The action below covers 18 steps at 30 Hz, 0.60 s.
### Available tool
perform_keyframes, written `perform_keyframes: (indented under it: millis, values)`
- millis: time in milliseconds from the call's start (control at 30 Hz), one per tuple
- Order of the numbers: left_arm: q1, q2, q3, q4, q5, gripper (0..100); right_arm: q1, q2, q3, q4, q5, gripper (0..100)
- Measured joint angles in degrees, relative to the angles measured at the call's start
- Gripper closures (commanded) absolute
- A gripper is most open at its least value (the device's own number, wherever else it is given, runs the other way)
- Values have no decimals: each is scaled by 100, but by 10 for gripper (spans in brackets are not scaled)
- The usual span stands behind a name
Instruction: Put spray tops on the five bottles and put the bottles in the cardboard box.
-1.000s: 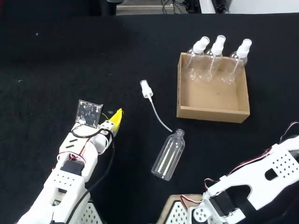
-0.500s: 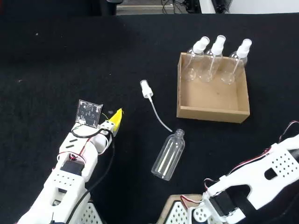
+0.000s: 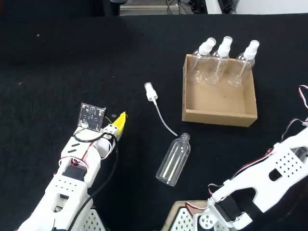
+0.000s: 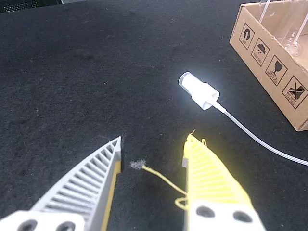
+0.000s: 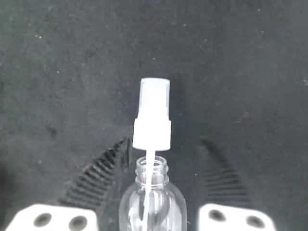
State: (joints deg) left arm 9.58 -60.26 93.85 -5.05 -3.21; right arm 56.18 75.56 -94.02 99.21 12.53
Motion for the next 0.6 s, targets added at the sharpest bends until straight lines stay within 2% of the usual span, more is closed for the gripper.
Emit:
perform_keyframes:
  millis: [367, 600]
  values:
    - [0, 0, 0, 0, 0, 795, -9, -527, 220, 9, 0, 720]
    - [0, 0, 0, 0, 0, 795, 62, -1767, 1960, 9, 149, 720]
